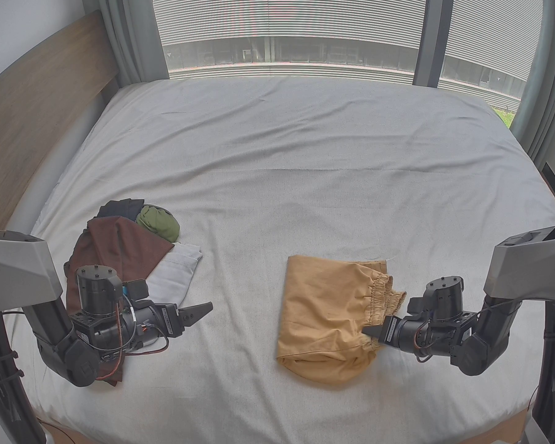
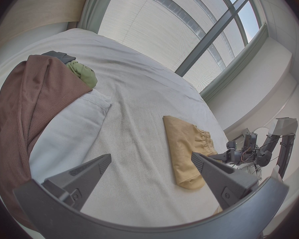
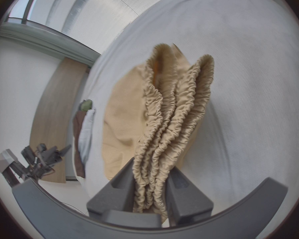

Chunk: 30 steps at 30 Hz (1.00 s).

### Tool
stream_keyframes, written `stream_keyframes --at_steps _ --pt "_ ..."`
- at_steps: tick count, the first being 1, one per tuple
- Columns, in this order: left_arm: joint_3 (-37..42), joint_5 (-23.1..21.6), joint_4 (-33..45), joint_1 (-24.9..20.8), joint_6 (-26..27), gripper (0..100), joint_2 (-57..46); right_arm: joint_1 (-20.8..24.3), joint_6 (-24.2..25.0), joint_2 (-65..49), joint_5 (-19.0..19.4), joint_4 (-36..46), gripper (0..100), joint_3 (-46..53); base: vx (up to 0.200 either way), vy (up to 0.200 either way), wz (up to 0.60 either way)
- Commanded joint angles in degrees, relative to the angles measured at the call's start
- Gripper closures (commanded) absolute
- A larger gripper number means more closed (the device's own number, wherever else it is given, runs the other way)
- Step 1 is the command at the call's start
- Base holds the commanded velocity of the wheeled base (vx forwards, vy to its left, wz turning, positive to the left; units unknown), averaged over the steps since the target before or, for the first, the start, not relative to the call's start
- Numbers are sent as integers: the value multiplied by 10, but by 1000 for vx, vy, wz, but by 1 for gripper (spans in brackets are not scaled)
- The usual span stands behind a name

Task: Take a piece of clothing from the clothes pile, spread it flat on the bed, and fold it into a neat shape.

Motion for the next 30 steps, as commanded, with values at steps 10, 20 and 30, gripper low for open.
stream_keyframes --at_steps 10,20,30 --pt "12 -2 -19 6 -3 0 1 32 22 -108 36 -79 100 34 0 0 0" --pt "12 -6 -21 9 -3 0 0 36 21 -156 41 -79 100 4 0 0 0" --pt "13 -6 -21 9 -3 0 0 43 21 -159 41 -70 100 -54 0 0 0"
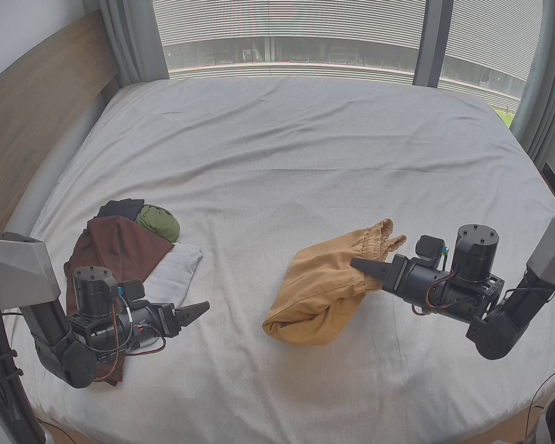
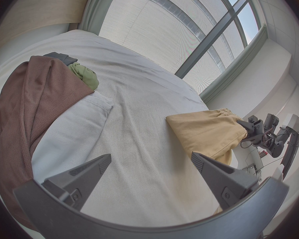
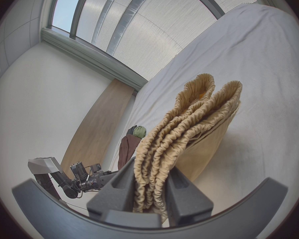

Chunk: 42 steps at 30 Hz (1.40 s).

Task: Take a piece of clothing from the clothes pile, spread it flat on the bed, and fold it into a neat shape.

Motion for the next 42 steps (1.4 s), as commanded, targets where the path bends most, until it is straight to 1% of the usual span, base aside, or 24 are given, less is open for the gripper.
stream_keyframes --at_steps 1,7,9,12,16,18,20,24,33,42 --pt "2 -1 0 0 0 0 1 4 0 -5 1 3 100 -30 0 0 0" --pt "6 -1 -1 -1 1 0 4 3 0 -2 2 6 100 -73 0 0 0" --pt "7 -2 -2 -1 1 0 6 2 0 -2 2 26 100 -91 0 0 0" --pt "8 -2 -10 -1 0 0 8 -1 1 0 14 60 100 -123 0 0 0" --pt "12 -2 -20 -1 0 0 10 -2 1 5 24 84 100 -157 0 0 0" --pt "15 -2 -23 -1 -1 0 11 -2 1 13 27 106 100 -191 0 0 0" --pt "16 -2 -25 -1 0 0 14 -4 1 19 39 113 100 -209 0 0 0" --pt "18 -2 -34 0 -1 0 20 -8 3 36 64 118 100 -241 0 0 0" --pt "24 -2 -73 0 -3 0 52 -16 13 82 99 117 100 -309 0 0 0" --pt "25 -2 -80 0 -8 0 55 -26 23 122 100 120 100 -368 0 0 0"
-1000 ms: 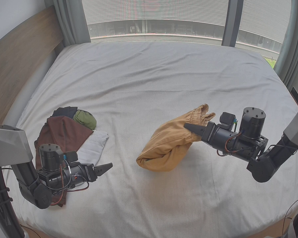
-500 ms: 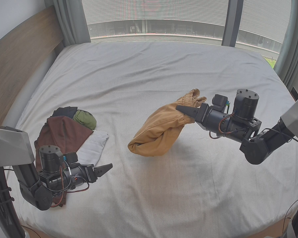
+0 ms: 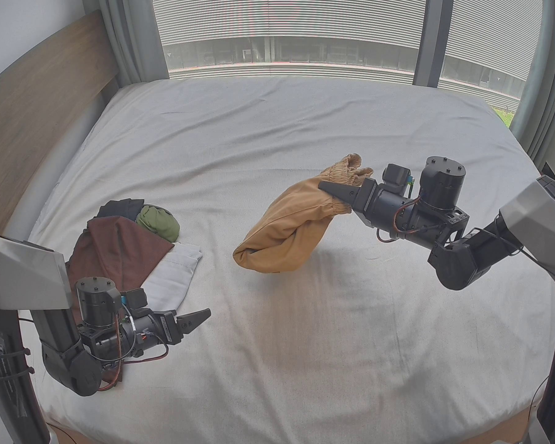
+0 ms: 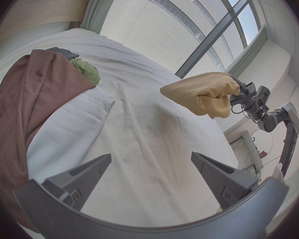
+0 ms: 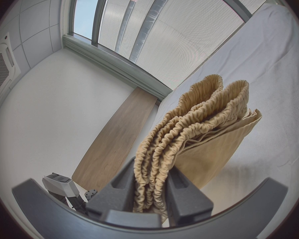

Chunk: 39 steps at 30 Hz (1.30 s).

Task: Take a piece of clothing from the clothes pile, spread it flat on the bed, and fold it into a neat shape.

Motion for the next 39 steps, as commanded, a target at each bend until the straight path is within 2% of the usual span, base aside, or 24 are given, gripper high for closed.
stream_keyframes --at_steps 1,15,31,36,39 --pt "0 0 -1 0 -3 0 5 -6 2 32 1 1 100 -26 0 0 0" --pt "2 -1 -5 2 -3 0 6 -12 2 77 0 44 100 -118 0 0 0" --pt "19 -1 -26 3 -4 0 7 -5 -1 161 -1 46 100 -205 0 0 0" --pt "20 -1 -32 3 -3 0 16 -11 -23 205 0 37 100 -199 0 0 0" --pt "20 -1 -41 3 -4 0 22 -21 -53 218 1 22 100 -156 0 0 0"
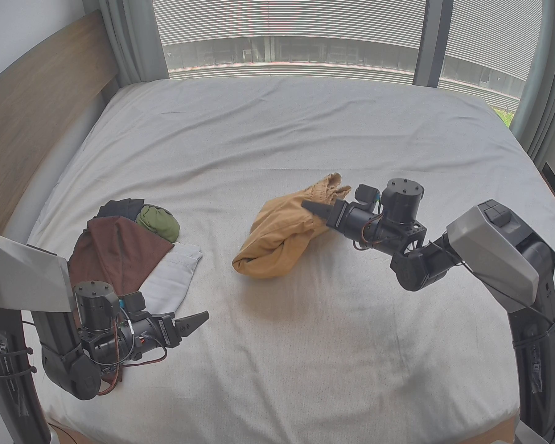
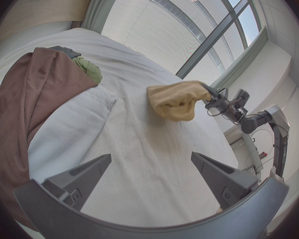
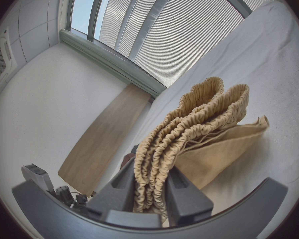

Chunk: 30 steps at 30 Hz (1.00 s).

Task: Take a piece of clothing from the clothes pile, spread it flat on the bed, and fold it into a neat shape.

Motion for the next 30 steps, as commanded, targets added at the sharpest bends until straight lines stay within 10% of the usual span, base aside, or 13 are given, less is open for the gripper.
stream_keyframes --at_steps 1,24,25,30 --pt "1 0 -8 0 -1 0 11 -15 -21 33 1 -15 100 57 0 0 0" --pt "-2 0 -12 1 -1 0 14 -39 -28 35 -6 -59 100 151 0 0 0" --pt "-1 0 -12 1 -1 0 13 -41 -29 34 -7 -58 0 152 0 0 0" --pt "-3 0 -12 2 -1 0 13 -80 -48 7 -8 -55 0 184 0 0 0"
